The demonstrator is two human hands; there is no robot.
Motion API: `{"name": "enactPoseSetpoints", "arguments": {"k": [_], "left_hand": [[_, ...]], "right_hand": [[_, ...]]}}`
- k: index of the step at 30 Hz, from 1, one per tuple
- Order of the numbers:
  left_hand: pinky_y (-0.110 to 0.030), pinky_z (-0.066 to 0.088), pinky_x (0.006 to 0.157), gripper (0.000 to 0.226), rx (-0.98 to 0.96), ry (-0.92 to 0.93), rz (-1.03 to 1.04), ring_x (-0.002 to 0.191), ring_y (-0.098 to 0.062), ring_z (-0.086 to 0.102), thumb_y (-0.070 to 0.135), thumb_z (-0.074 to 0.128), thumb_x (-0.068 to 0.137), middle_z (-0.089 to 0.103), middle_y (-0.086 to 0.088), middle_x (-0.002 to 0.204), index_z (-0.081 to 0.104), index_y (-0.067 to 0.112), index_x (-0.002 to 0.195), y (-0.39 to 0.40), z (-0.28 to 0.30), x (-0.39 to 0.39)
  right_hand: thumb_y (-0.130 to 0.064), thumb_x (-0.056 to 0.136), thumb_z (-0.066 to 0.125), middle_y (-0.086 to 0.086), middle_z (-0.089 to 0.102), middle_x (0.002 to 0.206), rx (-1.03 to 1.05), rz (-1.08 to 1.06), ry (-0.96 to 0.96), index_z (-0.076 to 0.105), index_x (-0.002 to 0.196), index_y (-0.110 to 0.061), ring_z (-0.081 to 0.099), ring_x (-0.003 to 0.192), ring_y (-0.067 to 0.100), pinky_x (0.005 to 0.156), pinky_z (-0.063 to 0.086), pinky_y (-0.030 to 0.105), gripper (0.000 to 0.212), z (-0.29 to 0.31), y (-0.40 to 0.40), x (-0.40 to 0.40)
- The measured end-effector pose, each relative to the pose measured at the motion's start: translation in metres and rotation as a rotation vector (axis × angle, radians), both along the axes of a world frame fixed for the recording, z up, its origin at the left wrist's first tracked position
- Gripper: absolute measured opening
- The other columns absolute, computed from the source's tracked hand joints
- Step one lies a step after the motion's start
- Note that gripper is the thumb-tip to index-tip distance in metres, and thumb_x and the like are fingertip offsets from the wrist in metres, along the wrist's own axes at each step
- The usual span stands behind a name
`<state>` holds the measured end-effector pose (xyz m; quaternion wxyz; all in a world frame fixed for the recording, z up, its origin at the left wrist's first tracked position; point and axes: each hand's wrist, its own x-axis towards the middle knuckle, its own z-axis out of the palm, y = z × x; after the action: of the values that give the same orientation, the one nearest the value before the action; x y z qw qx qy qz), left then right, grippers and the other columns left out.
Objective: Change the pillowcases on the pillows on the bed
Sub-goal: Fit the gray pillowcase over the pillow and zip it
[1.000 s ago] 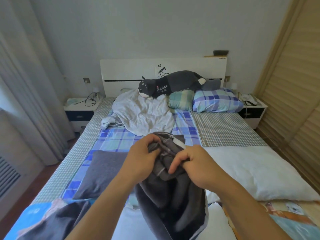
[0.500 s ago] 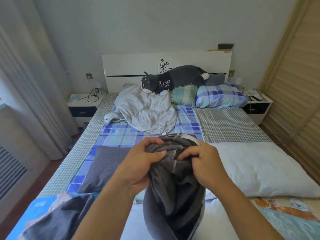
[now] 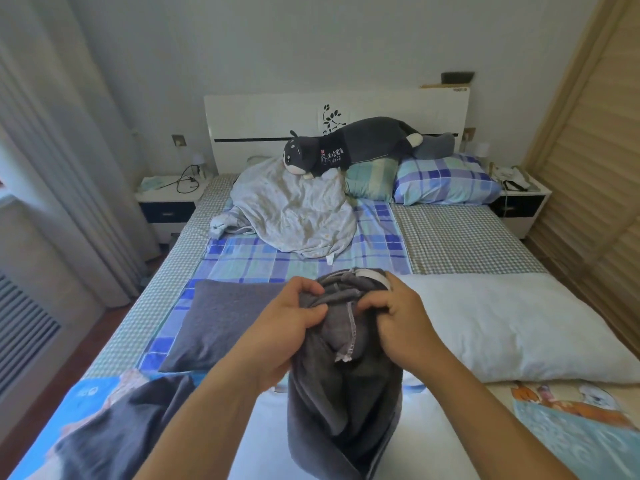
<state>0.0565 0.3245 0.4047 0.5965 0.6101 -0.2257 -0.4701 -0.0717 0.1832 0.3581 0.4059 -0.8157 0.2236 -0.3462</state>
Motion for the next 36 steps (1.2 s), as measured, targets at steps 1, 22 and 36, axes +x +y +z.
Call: {"name": "enactPoseSetpoints", "arguments": {"k": [1, 22, 36], "left_hand": [[-0.030, 0.055, 0.061, 0.023, 0.014, -0.061, -0.033, 0.078, -0.022, 0.069, -0.003, 0.052, 0.099, 0.069, -0.018, 0.103, 0.059, 0.018, 0.104, 0.001, 0.001, 0.007], [-0.010, 0.048, 0.088, 0.034, 0.201, -0.494, 0.617, 0.103, -0.005, 0.063, -0.003, 0.053, 0.098, 0.067, 0.010, 0.109, 0.062, 0.020, 0.121, 0.164, -0.153, 0.216], [-0.013, 0.050, 0.091, 0.044, 0.220, 0.003, 0.866, 0.119, 0.004, 0.059, 0.008, 0.050, 0.104, 0.059, 0.018, 0.135, 0.056, 0.041, 0.133, 0.228, -0.337, 0.158]], "right_hand": [[0.022, 0.067, 0.043, -0.005, 0.064, 0.114, 0.074, 0.015, 0.016, 0.069, 0.062, -0.043, 0.060, 0.110, 0.007, 0.098, 0.045, 0.018, 0.070, 0.001, 0.001, 0.006], [-0.011, 0.091, 0.050, 0.014, 0.070, 0.117, 0.026, 0.176, 0.924, 0.075, 0.105, -0.012, 0.065, 0.100, 0.029, 0.081, 0.050, 0.028, 0.028, -0.158, 0.031, 0.261], [-0.027, 0.089, 0.065, 0.012, 0.024, 0.155, -0.182, 0.021, 1.452, 0.002, 0.158, -0.027, 0.037, 0.134, 0.038, 0.102, 0.040, 0.054, 0.093, -0.408, 0.182, 0.237]]}}
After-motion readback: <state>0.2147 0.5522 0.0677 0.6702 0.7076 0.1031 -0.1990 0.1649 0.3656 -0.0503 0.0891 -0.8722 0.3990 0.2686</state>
